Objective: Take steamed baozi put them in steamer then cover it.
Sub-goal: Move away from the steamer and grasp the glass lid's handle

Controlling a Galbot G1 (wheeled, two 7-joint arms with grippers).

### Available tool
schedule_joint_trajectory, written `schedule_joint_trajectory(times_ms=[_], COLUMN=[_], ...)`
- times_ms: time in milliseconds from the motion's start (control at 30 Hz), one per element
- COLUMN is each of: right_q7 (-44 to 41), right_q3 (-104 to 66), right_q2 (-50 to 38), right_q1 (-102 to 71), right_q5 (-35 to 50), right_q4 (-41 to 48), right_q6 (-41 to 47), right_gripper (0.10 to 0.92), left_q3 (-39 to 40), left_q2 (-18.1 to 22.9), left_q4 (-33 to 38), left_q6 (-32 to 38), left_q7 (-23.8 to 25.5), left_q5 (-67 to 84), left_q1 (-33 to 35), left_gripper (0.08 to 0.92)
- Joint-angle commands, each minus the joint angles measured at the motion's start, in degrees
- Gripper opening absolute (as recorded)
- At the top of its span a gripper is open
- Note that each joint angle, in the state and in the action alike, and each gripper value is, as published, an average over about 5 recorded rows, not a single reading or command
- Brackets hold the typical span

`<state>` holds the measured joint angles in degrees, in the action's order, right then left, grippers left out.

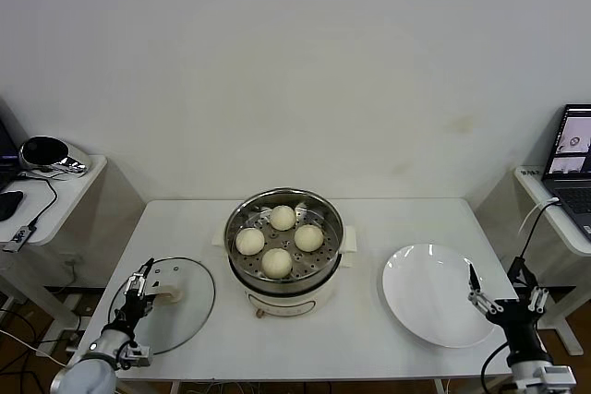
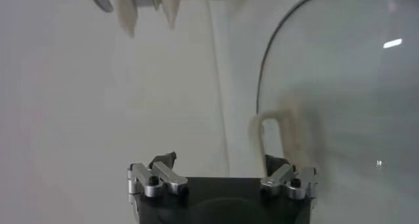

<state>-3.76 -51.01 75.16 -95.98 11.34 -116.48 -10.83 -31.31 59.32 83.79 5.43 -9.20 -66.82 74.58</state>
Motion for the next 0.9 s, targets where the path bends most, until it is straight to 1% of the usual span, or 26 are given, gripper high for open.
schedule_joint_trajectory(times_ms=[33,100,200,567,833,900], right_q7=[-0.11,-0.17,-0.22,-0.26,-0.51,-0.53], right_q3=[-0.02,0.01,0.0,0.15,0.92,1.07], right_q2=[0.28,0.33,0.35,0.31,-0.02,-0.06], right_q1=[-0.41,-0.44,-0.51,-0.43,0.01,0.14], right_q5=[-0.29,-0.29,-0.27,-0.17,-0.22,-0.19], right_q4=[0.01,-0.03,-0.19,-0.38,-0.38,-0.58], right_q6=[-0.26,-0.31,-0.35,-0.46,-0.63,-0.57], right_gripper=[0.823,0.823,0.823,0.823,0.823,0.823], left_q3=[0.79,0.8,0.75,0.57,-1.02,-1.65], left_q2=[0.31,0.4,0.53,0.73,-0.43,-1.02], left_q4=[-5.98,-6.32,-6.59,-6.51,0.93,3.23], left_q6=[0.12,0.21,0.41,2.19,2.51,2.44], left_q7=[0.03,-0.06,-0.35,-2.96,-4.16,-4.21], left_q5=[0.52,0.71,0.91,4.29,7.06,7.93], left_q1=[-4.43,-4.3,-3.97,-2.5,1.08,2.29], left_gripper=[0.823,0.82,0.778,0.463,0.23,0.185])
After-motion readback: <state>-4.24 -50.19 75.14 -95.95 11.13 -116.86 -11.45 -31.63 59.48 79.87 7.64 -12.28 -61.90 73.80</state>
